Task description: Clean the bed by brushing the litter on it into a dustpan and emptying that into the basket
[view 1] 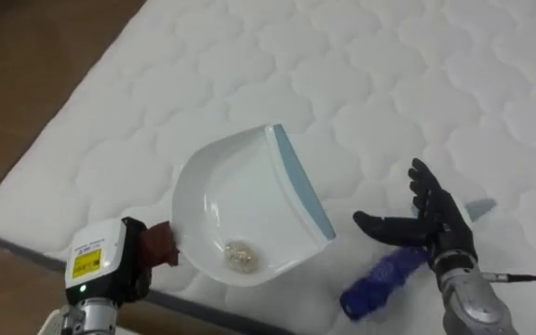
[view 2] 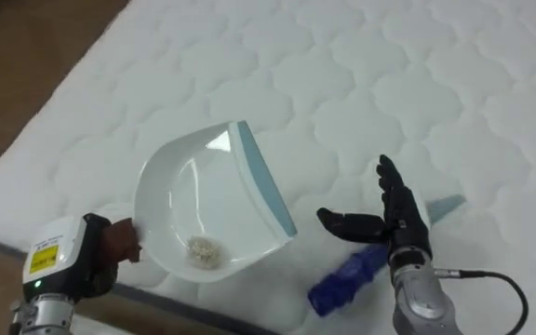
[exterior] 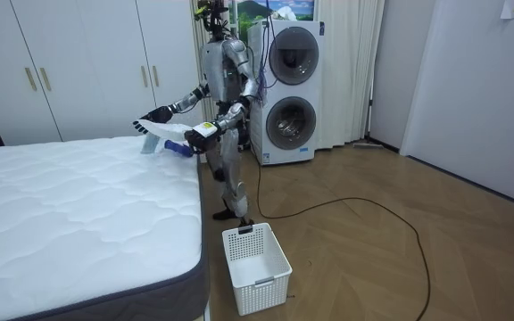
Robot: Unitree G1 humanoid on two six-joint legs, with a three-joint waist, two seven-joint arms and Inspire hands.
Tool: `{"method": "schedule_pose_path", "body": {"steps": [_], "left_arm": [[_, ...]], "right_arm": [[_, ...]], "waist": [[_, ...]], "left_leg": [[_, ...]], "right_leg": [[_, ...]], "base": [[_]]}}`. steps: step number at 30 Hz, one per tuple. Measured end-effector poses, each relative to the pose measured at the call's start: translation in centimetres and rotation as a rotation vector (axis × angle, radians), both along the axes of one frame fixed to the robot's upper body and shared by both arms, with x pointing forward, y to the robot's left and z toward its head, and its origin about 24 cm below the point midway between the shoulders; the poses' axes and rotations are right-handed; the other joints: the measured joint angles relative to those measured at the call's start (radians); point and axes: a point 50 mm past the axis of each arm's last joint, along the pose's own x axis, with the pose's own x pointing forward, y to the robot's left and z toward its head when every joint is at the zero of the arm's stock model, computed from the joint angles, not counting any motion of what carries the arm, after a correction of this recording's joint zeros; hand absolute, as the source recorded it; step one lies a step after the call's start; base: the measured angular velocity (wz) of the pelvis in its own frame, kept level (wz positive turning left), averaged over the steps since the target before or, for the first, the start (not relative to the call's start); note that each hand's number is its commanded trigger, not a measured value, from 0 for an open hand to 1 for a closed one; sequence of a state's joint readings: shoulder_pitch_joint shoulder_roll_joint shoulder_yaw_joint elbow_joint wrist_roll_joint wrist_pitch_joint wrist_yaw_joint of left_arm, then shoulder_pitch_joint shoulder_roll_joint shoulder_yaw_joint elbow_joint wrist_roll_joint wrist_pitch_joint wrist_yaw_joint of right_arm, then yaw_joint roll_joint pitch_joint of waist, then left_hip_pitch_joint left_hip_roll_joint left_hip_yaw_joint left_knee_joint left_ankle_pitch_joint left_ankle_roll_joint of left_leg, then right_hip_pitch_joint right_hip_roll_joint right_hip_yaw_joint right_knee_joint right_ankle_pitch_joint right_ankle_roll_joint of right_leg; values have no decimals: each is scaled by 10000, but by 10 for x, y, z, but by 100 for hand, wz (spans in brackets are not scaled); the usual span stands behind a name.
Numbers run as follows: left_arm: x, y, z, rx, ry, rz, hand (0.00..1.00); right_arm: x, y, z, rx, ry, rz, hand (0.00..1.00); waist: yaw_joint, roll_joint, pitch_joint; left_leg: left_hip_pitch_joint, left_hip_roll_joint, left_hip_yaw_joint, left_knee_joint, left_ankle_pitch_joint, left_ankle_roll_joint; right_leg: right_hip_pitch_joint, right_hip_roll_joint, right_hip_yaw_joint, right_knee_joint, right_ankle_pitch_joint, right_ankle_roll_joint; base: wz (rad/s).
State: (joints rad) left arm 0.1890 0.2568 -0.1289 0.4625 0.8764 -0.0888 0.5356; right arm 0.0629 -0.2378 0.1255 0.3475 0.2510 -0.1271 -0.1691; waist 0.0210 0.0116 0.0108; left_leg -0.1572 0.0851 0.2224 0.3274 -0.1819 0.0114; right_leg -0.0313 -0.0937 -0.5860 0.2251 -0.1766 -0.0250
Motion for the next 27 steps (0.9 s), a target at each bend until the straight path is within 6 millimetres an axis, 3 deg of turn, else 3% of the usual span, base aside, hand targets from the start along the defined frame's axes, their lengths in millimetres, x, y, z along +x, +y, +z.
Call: {"method": "schedule_pose_path", "body": {"steps": [1,3,5,8,10,14,17,19,20,21,22,23,24,25,26,27], "left_arm": [[0,-1,0,-50,-9,5,100],[1,-6,0,-279,-116,-69,100],[0,-8,-1,-181,-93,-181,100],[-2,-8,-1,75,-35,-337,100],[-1,-7,-1,63,-101,-373,100],[-2,-8,0,-82,-232,-441,100],[-6,-13,-3,-371,-186,-471,100],[-6,-14,-2,-416,-236,-527,100],[-4,-14,-1,-406,-281,-530,100],[-5,-13,-1,-387,-273,-551,100],[-5,-13,-1,-375,-259,-560,100],[-5,-13,-1,-354,-246,-583,100],[-5,-11,-1,-314,-261,-549,100],[-6,-10,-1,-265,-221,-540,100],[-5,-7,0,-166,-215,-586,100],[4,-4,8,-135,-742,-827,100]], "right_arm": [[0,0,1,-18,-105,-2,0],[0,-1,6,-10,-426,-24,0],[0,2,10,19,-639,132,0],[2,6,15,-73,-945,445,0],[2,8,16,-244,-1045,532,0],[3,11,16,-251,-1051,696,0],[4,9,18,-350,-1114,681,0],[4,8,17,-386,-1073,619,0],[4,8,16,-397,-1027,597,0],[3,8,14,-410,-971,596,0],[2,8,13,-398,-925,585,0],[-3,8,10,-371,-754,566,0],[-6,10,6,-272,-562,583,0],[-8,13,4,-222,-450,632,0],[-10,20,0,11,-301,768,0],[-5,24,5,148,-569,831,0]], "waist": [[-5,4,-5],[-351,55,-17],[-369,52,-12],[-129,82,-29],[123,105,-51],[502,94,-59],[912,95,-24],[978,149,-27],[979,88,16],[945,40,59],[933,32,66],[892,80,50],[900,139,75],[877,199,108],[518,-354,-9],[286,-394,140]], "left_leg": [[-61,81,363,-18,86,27],[-192,424,1948,56,280,195],[-283,379,2216,-32,378,329],[-194,4,1542,-276,437,340],[-170,-231,1123,-333,448,351],[-42,-642,928,-379,525,487],[-44,-1053,670,-364,531,681],[-91,-1225,296,-239,206,1112],[-202,-1519,-292,-84,98,1235],[-250,-1832,-862,45,8,1355],[-248,-2005,-1193,47,48,1446],[-211,-2248,-2015,-8,144,1437],[-9,-2396,-2804,-322,408,1141],[195,-2418,-3118,-754,642,767],[348,-2380,-3331,-1158,854,-531],[-361,-1240,-2243,986,-267,292]], "right_leg": [[38,-89,-334,9,-59,32],[307,-372,-1810,51,-179,50],[480,-497,-2246,250,-365,219],[992,-564,-2745,180,-487,441],[1143,-658,-2665,327,-573,553],[1382,-1186,-2766,1142,-767,763],[1254,-1794,-2625,2083,-839,854],[1121,-2057,-2311,2789,-841,852],[879,-2326,-1752,3409,-850,816],[438,-2502,-875,4200,-903,596],[246,-2504,-357,4556,-1017,492],[-72,-2157,408,4883,-1124,403],[-314,-1547,1035,4742,-1123,400],[-439,-1202,1386,4398,-1112,377],[-773,-938,1932,3592,-1082,356],[-1141,-838,2450,3465,-1176,756]], "base": [[135],[165],[125],[84],[78],[63],[44],[61],[81],[86],[95],[97],[100],[127],[165],[169]]}}
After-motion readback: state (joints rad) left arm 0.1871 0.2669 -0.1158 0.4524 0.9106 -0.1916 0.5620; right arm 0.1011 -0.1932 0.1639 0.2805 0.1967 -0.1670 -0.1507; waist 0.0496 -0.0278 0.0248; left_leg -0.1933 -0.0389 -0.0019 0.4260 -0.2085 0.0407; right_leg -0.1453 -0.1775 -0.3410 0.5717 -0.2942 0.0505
